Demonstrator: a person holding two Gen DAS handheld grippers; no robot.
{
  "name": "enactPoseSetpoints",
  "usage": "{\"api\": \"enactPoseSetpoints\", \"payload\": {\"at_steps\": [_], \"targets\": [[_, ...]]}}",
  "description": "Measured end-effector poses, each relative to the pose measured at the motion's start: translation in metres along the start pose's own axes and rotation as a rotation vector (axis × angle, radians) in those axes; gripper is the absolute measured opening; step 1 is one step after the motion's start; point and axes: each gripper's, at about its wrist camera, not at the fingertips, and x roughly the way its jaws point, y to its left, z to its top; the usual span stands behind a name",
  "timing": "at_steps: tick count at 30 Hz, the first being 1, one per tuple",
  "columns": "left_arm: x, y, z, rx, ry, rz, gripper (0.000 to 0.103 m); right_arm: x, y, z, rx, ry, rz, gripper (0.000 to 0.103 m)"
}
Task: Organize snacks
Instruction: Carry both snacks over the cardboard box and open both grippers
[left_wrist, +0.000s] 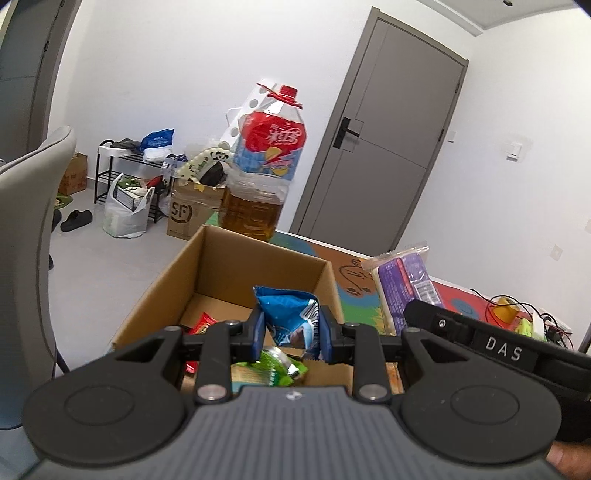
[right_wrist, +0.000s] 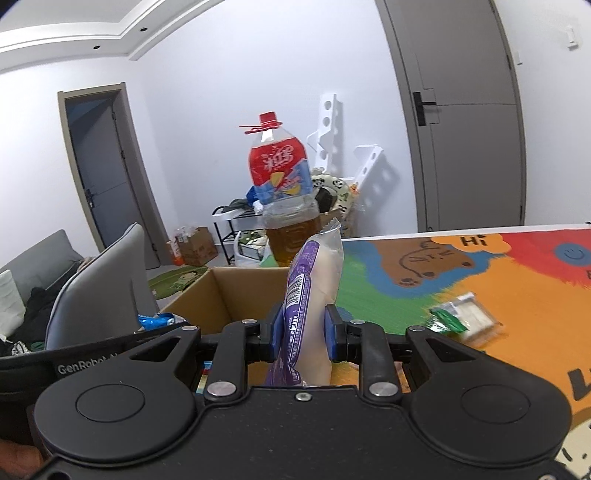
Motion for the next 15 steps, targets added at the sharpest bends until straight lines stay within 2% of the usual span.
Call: {"api": "enactPoseSetpoints", "payload": {"at_steps": [15], "targets": [[0.033,0.032,0.014,-0.059,0.045,0.024,0.031,0.034,0.025,0.017,-0.040,0.009,0.028,0.024]]}}
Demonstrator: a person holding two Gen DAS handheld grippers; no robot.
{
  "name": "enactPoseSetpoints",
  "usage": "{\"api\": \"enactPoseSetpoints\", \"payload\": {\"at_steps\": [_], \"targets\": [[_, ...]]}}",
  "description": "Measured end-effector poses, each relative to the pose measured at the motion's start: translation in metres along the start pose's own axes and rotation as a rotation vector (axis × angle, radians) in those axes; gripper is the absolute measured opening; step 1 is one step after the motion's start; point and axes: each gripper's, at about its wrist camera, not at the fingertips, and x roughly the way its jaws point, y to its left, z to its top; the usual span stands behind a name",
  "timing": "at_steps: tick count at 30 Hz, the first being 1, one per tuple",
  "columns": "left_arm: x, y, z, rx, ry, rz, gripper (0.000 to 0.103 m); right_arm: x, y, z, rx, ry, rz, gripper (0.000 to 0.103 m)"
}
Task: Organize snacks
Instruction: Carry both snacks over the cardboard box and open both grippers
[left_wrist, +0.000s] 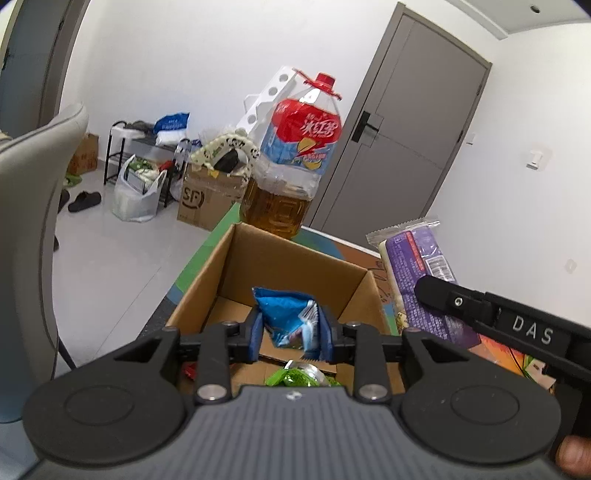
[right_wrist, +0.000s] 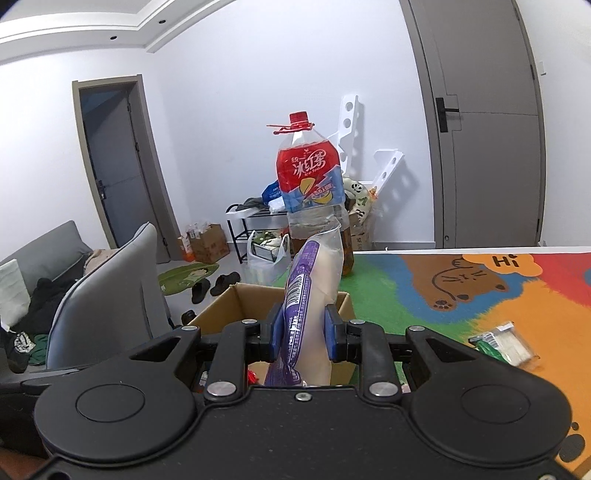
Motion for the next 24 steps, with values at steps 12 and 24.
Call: {"api": "enactPoseSetpoints", "payload": {"at_steps": [12,24], "targets": [[-0.006,0.014,0.006,-0.020,-0.013,0.036,0.044,0.024,0.009,0.003,0.020,0.027,0.047,0.025],[-0.015,-0.001,0.001,0.010,-0.022,0.030,0.079,0.000,-0.012,-0.003,0.062,0.024,0.008,0.045]]}}
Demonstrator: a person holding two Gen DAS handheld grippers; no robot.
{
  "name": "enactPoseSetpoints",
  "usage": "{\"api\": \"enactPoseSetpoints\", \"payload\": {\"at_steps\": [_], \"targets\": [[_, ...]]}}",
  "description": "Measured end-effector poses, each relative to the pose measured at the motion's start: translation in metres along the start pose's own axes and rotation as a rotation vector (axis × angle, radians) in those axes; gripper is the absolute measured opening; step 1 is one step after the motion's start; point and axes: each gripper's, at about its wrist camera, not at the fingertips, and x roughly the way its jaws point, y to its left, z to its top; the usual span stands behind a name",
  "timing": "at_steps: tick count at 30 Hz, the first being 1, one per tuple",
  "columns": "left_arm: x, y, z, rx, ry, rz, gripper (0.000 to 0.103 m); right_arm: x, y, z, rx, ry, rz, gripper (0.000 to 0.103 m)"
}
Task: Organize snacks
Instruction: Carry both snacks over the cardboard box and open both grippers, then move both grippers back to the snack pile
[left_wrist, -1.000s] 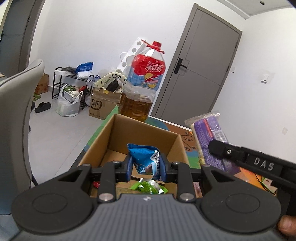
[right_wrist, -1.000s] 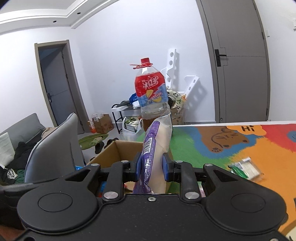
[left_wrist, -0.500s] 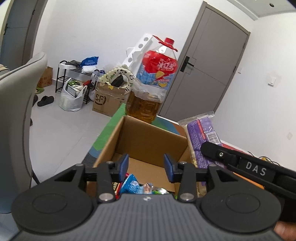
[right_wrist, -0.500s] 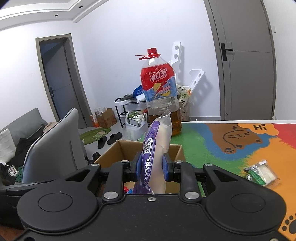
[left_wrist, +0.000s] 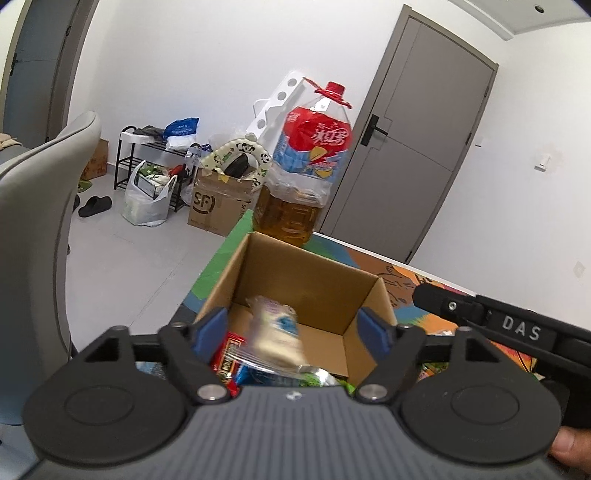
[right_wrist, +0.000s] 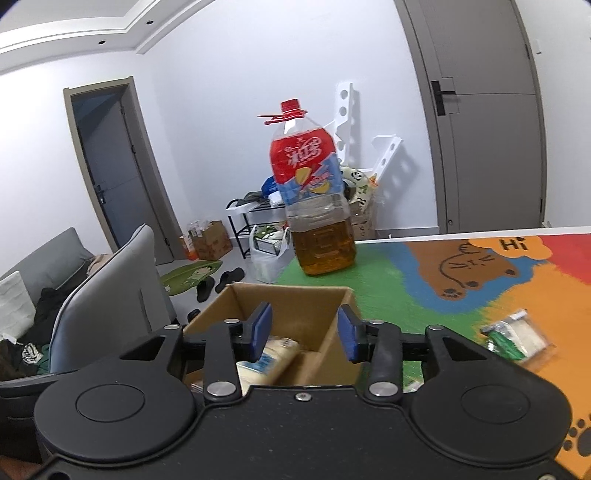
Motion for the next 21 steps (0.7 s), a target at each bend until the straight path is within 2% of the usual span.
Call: {"api": "enactPoseSetpoints", "payload": {"at_steps": [2,12,17,21], "targets": [[-0.001,-0.003,-0.002,0.001,0.004,-0.001,0.081,-0.006,-0.007,-0.002,0.011,-0.003,-0.013,0.050],[-0.003,-0.027,-0.011,0.017,0.015,-0.016,0.090,-0.029,-0.044,-0.014,0.073,0.006,-0.073,0.059],[-0.007,-0.045,-0.016,0.041,0.010,-0.035,0.094,-0.045,-0.063,-0.021,0.096,-0.004,-0.092,0.068],[-0.008,-0.060,-0.021,0.051,0.022,-0.050,0.094,-0.055,-0.078,-0.024,0.120,-0.007,-0.108,0.070]]}}
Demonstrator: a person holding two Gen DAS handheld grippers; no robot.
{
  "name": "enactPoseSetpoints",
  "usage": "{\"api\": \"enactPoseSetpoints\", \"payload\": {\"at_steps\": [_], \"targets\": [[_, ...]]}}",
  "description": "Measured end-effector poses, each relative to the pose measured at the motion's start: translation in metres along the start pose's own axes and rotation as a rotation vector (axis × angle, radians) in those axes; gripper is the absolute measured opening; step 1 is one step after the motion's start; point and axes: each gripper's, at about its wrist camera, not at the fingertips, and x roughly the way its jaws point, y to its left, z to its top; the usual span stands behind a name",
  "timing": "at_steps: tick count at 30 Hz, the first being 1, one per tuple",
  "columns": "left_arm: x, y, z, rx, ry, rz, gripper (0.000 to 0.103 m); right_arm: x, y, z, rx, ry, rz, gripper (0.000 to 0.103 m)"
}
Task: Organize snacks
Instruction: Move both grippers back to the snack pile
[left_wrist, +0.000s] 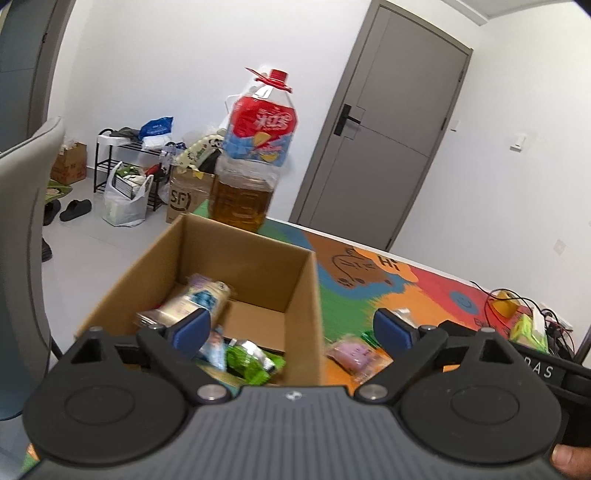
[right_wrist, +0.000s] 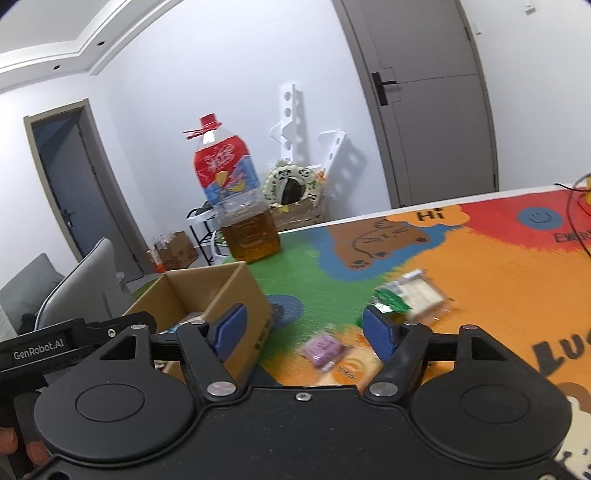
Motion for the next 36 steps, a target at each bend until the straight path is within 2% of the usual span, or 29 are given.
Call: {"api": "enactPoseSetpoints", "payload": {"at_steps": [14,17,18,22,25,33,36], "targets": [[-0.005,-0.046,-0.015,0.085,-0.002,-0.062,0.093,-0.022,-0.047,-0.007,0.072,-0.014,-0.030,0.070],[-0.003,-0.055,-0.019,0.114,0.007,-0.080,0.086,-0.022,-0.052,-0.012,0.089,-0.006,-0.025,0.070],[-0.002,-0.057,-0.021,0.122,0.015,-0.087,0.081,-0.022,-0.053,-0.013,0.092,0.000,-0.023,0.070],[0.008,-0.066,-0.027,0.144,0.052,-0.100,0.071,-0.018,-0.056,-0.022,0.103,0.034,-0.017,0.059],[0.013,-0.071,-0.031,0.162,0.063,-0.105,0.064,-0.012,-0.058,-0.029,0.111,0.058,-0.012,0.059],[0.028,-0.073,-0.038,0.160,0.097,-0.103,0.050,0.013,-0.061,-0.044,0.142,0.126,0.005,0.054],[0.033,-0.074,-0.040,0.166,0.097,-0.101,0.050,0.025,-0.060,-0.048,0.147,0.148,0.007,0.048]]}}
